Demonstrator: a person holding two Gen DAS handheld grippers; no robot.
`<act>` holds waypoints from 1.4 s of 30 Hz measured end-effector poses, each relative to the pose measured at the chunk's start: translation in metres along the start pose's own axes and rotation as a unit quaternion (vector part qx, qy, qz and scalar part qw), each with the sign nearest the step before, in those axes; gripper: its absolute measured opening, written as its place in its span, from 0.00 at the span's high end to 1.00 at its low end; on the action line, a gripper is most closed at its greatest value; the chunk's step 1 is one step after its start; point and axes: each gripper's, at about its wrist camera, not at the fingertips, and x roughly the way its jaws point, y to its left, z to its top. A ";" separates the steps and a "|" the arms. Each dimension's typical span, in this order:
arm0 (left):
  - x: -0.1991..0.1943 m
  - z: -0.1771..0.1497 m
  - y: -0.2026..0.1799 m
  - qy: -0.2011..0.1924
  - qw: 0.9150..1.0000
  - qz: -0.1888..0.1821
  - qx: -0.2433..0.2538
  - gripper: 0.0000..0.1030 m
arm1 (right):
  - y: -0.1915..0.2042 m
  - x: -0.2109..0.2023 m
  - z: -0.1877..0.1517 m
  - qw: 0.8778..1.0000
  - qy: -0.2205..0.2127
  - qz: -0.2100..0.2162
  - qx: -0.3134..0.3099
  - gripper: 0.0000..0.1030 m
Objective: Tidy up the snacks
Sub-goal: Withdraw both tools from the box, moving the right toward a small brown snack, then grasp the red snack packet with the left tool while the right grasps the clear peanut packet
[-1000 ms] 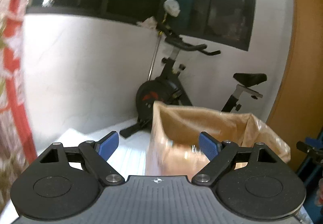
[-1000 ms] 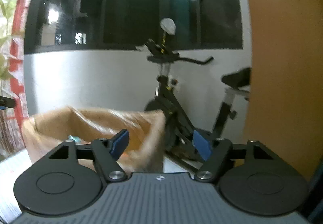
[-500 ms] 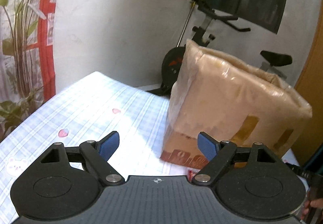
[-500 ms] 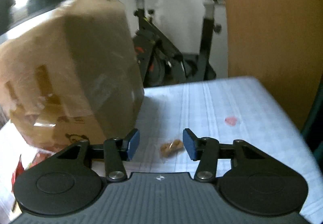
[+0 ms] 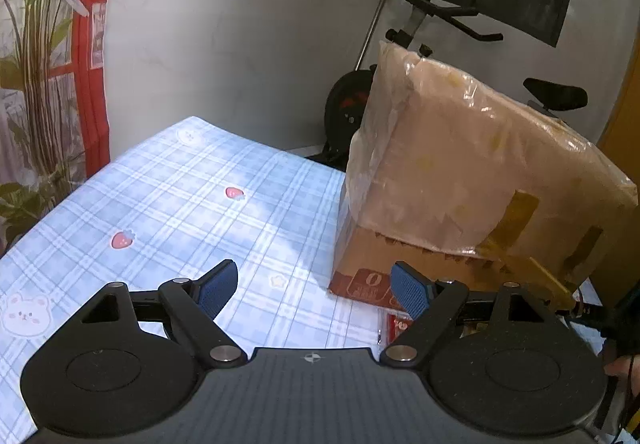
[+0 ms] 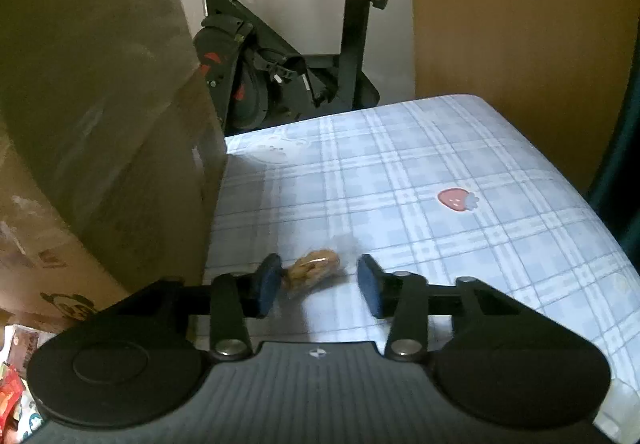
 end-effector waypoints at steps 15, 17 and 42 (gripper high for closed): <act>-0.005 -0.012 -0.009 0.012 1.000 -0.025 0.008 0.18 | 0.005 -0.048 -0.015 0.998 -0.023 0.051 -0.038 0.88; -0.005 -0.016 -0.012 0.017 0.999 -0.034 0.014 0.18 | 0.009 -0.063 -0.023 0.996 -0.028 0.061 -0.052 0.88; 0.071 -0.060 -0.088 0.140 0.983 -0.082 0.087 0.21 | 0.063 -0.118 -0.076 0.981 -0.028 0.152 -0.121 0.88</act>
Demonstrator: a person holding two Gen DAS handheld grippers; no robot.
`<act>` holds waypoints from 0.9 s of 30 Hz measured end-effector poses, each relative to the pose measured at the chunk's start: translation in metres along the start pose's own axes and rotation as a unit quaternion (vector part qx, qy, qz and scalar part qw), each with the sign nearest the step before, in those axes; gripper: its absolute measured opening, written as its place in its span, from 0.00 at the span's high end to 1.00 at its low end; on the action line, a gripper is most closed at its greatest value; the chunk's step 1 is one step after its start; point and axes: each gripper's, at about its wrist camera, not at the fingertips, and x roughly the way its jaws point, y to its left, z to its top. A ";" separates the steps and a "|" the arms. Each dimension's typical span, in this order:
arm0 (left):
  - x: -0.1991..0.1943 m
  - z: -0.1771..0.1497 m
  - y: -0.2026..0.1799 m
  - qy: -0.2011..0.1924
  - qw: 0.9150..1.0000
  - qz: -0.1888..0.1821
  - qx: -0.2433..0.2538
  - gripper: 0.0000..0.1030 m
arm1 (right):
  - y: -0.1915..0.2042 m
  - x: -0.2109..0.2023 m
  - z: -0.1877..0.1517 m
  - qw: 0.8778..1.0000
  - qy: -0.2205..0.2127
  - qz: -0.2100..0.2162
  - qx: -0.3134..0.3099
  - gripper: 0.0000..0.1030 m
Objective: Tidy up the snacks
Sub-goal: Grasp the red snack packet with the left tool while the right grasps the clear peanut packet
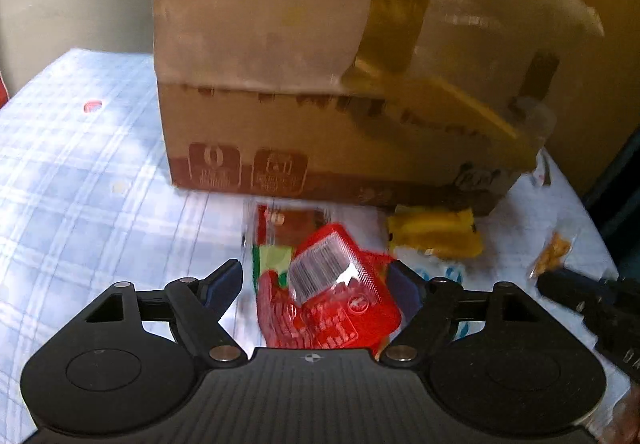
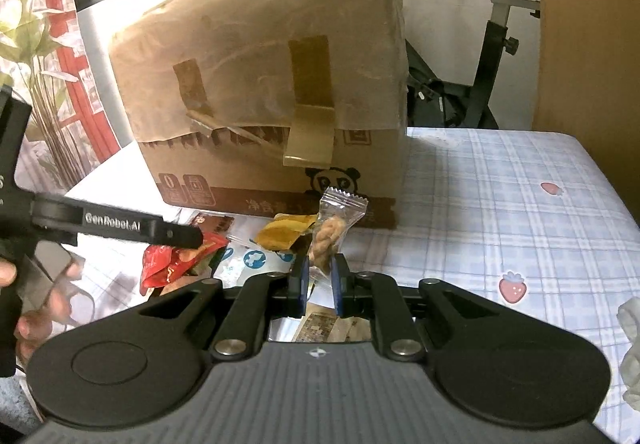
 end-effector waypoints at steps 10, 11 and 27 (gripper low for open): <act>-0.003 -0.010 0.024 0.002 0.999 -0.025 -0.027 0.62 | 0.003 0.000 -0.002 1.000 0.007 -0.002 -0.004 0.88; -0.007 -0.009 0.026 -0.001 0.999 -0.027 -0.024 0.68 | 0.005 -0.001 -0.002 1.000 0.006 -0.003 -0.006 0.88; -0.066 -0.017 0.048 -0.050 0.997 -0.055 0.003 0.68 | 0.026 -0.012 0.007 1.000 -0.014 0.009 -0.016 0.88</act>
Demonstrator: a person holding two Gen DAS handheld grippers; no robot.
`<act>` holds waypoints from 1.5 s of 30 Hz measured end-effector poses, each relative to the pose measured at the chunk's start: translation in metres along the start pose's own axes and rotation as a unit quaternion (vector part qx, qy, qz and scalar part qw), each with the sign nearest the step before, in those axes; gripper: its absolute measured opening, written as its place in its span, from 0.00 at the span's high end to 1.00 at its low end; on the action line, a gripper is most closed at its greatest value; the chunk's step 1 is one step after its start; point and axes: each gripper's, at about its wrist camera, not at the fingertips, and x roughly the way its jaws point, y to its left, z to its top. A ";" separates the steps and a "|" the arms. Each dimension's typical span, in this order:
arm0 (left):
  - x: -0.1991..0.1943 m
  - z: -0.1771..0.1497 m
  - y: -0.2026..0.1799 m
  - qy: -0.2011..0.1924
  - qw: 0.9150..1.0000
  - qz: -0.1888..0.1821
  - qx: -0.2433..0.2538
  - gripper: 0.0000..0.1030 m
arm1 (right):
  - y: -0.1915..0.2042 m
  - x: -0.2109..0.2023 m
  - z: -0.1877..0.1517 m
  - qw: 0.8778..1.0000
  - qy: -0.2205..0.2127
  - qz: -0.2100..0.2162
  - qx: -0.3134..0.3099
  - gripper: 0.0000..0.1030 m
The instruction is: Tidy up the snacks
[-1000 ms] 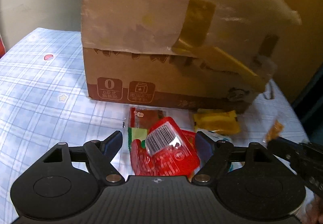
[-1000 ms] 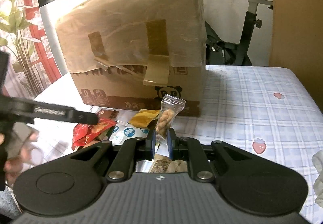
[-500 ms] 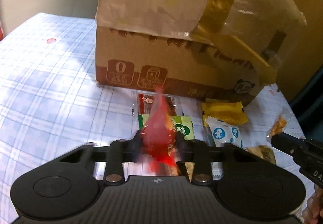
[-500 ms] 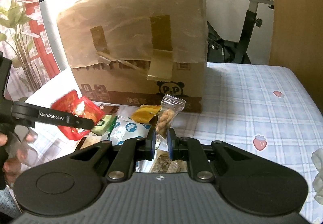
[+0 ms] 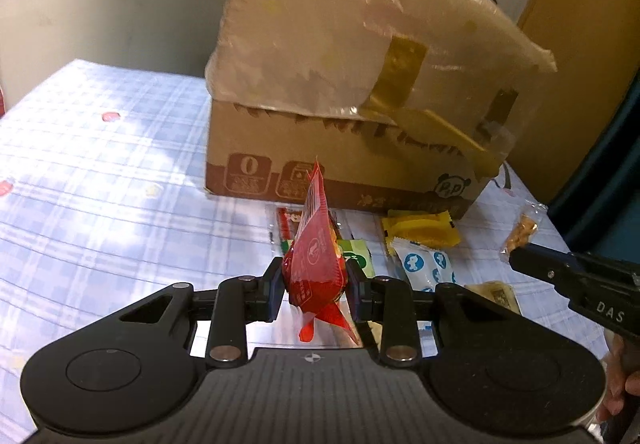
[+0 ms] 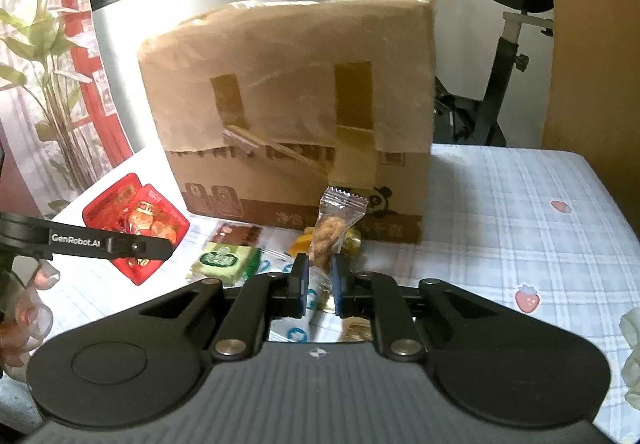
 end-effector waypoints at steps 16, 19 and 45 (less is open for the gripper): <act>-0.040 0.007 0.011 -0.042 0.999 -0.002 0.013 0.68 | 0.027 -0.007 0.015 0.999 -0.023 0.027 -0.033 0.88; -0.048 0.013 0.008 -0.053 0.998 -0.011 0.022 0.68 | 0.030 -0.012 0.024 0.998 -0.038 0.032 -0.042 0.88; 0.001 -0.030 0.036 0.065 0.998 0.015 0.004 0.64 | 0.032 -0.005 0.004 0.998 -0.012 0.041 -0.036 0.88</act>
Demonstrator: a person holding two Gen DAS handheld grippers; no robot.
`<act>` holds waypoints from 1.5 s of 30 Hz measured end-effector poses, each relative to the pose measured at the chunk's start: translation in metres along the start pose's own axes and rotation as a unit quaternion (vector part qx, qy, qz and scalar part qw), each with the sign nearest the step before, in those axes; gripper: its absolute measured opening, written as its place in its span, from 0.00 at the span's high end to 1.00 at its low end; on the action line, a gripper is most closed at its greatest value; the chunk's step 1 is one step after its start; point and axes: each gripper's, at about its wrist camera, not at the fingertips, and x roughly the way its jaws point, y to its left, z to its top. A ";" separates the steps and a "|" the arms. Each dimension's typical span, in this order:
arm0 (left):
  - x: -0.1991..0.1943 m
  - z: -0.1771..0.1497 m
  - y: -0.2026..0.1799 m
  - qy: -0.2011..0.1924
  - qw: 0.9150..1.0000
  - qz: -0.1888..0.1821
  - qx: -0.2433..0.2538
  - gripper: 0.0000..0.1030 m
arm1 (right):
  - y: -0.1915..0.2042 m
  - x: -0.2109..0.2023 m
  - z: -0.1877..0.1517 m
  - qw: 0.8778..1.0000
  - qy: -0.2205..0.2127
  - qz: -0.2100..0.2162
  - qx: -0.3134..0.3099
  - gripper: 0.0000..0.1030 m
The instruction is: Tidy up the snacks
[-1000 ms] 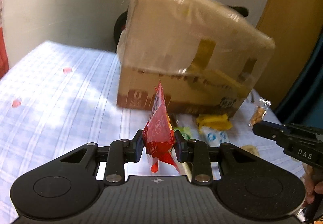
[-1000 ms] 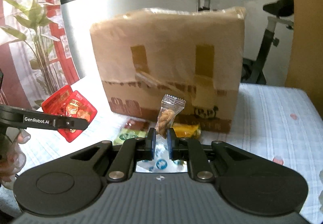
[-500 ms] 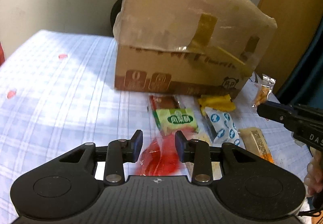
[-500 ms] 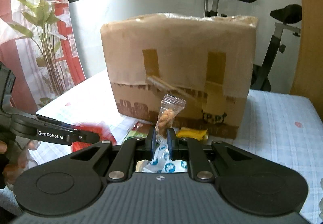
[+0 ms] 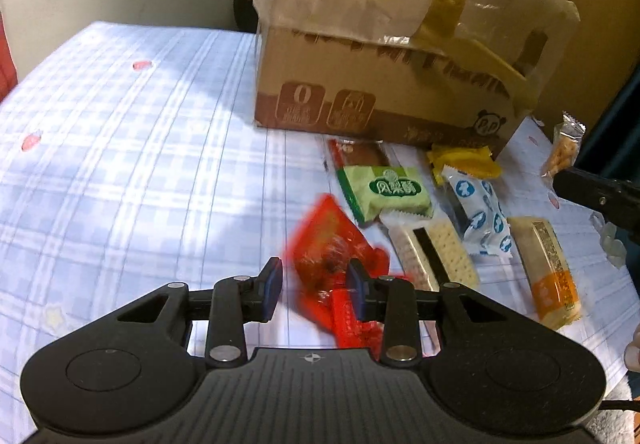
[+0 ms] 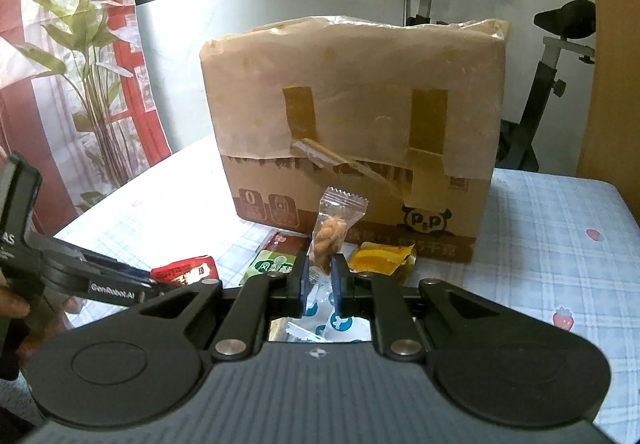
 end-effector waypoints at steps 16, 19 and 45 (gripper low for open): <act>-0.013 0.014 0.000 -0.049 0.999 -0.010 -0.008 0.98 | -0.003 -0.002 -0.001 1.000 0.000 -0.001 0.005 0.88; -0.004 0.013 0.001 -0.036 0.999 -0.019 -0.008 0.97 | -0.001 -0.001 -0.002 1.000 0.002 0.001 0.002 0.88; -0.073 0.067 -0.009 -0.161 0.986 -0.027 0.018 0.99 | -0.005 -0.012 0.021 1.000 -0.030 -0.002 0.006 0.88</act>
